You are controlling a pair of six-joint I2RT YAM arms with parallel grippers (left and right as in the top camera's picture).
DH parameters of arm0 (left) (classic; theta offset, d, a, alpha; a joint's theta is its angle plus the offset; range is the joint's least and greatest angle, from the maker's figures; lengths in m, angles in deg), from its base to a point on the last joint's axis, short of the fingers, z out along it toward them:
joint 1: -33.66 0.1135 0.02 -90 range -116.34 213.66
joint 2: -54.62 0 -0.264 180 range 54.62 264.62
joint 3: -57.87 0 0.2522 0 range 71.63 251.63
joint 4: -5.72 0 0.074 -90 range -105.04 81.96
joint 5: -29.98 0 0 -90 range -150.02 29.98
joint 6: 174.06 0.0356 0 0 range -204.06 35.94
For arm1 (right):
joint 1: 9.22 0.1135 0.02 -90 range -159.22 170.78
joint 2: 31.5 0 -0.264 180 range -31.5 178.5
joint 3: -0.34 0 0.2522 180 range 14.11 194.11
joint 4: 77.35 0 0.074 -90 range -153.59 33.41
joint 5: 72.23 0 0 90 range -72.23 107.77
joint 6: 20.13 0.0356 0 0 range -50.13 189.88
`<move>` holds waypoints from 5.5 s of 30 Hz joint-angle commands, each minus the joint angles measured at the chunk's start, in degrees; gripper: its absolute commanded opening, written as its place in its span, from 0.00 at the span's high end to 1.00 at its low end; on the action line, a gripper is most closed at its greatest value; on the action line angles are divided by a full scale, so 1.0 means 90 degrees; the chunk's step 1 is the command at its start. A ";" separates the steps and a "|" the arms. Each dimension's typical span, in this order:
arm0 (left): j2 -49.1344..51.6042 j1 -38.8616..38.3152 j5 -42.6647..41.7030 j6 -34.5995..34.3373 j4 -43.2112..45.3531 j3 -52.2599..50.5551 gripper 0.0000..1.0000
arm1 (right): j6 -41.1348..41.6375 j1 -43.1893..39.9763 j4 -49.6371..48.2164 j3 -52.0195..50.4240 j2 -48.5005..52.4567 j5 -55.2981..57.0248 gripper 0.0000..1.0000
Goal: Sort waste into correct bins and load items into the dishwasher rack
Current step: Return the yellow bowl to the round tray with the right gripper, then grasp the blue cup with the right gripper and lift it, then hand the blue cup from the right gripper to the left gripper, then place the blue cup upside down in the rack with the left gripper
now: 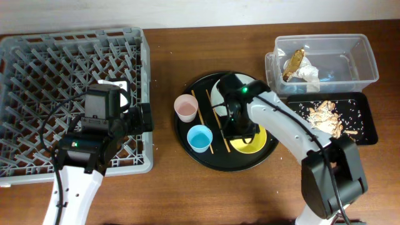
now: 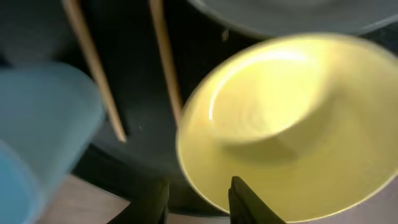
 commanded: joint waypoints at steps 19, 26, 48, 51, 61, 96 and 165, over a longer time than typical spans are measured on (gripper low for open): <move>-0.0053 -0.0012 0.0066 -0.0058 0.0095 0.0090 0.00 | 0.0204 0.0619 -0.1005 0.0002 -0.0002 -0.1158 0.67; -0.0053 -0.0012 0.0066 -0.0058 0.0087 0.0087 0.00 | 0.0274 0.0702 -0.1268 -0.0141 0.0282 -0.1158 0.88; -0.0056 -0.0012 -0.6363 0.0845 0.1059 0.0090 0.01 | -0.2256 -0.2385 -0.0653 -0.0187 -0.2402 -0.6220 0.96; -0.0056 -0.0012 -0.6832 0.1137 0.1059 0.0090 0.00 | -0.3087 -0.2431 -0.0046 -0.0187 -0.2404 -0.6863 0.96; -0.0053 -0.0012 -0.7565 0.1671 0.1209 0.0090 0.00 | -0.4153 -0.2759 0.0636 -0.0187 -0.2404 -0.7548 0.96; 0.2042 0.0459 -0.9991 -0.0153 0.4471 0.0090 0.00 | -0.0612 -0.0780 -0.4760 -0.0187 -0.1685 -0.6154 0.96; 0.2365 0.1270 -0.0058 -0.0024 -0.2382 0.2042 0.44 | -0.0952 -0.2293 -0.2897 -0.0185 -0.1382 -0.4981 0.02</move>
